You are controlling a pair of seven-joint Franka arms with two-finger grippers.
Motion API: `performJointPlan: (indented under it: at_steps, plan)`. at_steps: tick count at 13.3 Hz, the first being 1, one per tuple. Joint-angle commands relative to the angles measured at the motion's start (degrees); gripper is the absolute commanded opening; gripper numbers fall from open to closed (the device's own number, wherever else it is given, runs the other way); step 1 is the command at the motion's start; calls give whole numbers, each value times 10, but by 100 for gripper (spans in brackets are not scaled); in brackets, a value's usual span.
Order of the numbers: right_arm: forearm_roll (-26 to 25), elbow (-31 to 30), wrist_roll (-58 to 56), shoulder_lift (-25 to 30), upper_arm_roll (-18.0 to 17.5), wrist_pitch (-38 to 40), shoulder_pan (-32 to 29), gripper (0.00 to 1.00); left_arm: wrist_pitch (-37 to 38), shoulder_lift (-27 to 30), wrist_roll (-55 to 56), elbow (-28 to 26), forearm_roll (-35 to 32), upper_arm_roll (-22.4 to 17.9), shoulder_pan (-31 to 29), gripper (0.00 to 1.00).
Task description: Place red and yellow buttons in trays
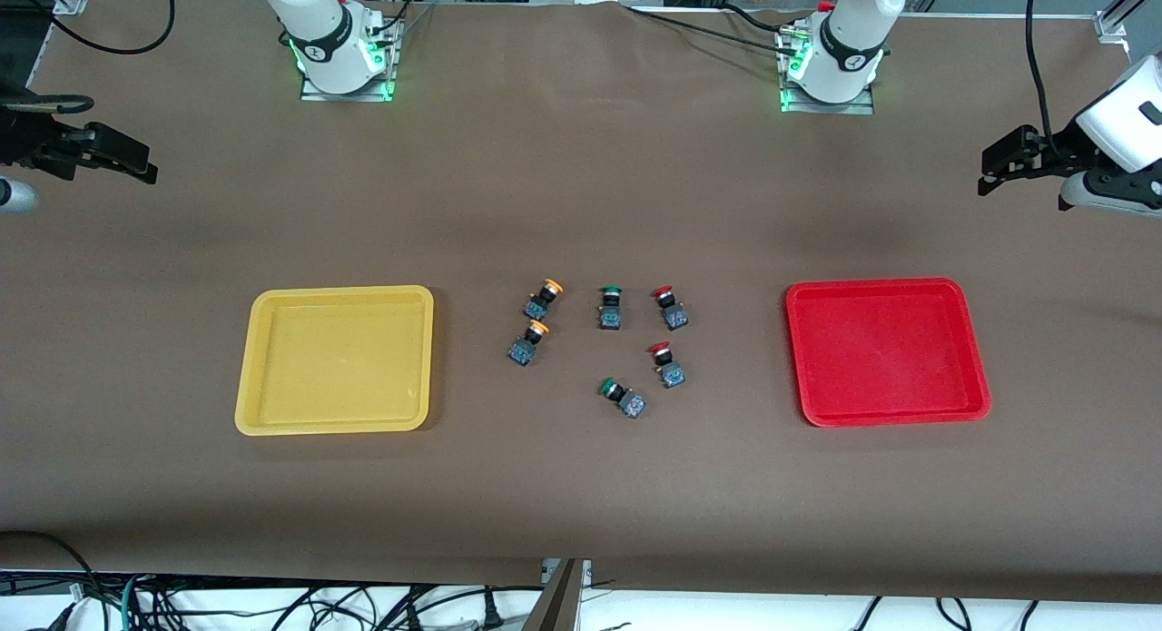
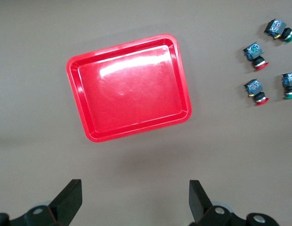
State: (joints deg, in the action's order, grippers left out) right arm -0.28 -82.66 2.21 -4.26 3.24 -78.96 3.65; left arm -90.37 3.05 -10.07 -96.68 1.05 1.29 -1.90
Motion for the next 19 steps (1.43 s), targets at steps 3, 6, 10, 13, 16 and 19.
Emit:
performJointPlan:
  at_steps: [3,6,10,13,16,19]
  plan:
    - [-9,4,-4,1,-5,5,-1,100,14,-13,-6,26,19,7,-13,100]
    - [-9,4,-6,-4,-4,2,-1,100,17,-16,-5,28,20,6,-13,100]
    - [-4,4,-2,-45,-4,-14,-3,100,50,-46,-2,30,75,11,-1,100]
    - [-1,3,4,-117,-6,-69,1,100,46,-101,118,33,117,65,44,100]
    - [25,3,89,-189,-5,-166,43,100,52,-209,204,141,109,76,81,100]
    - [35,2,238,-275,-5,-304,100,100,48,-254,221,169,119,78,95,100]
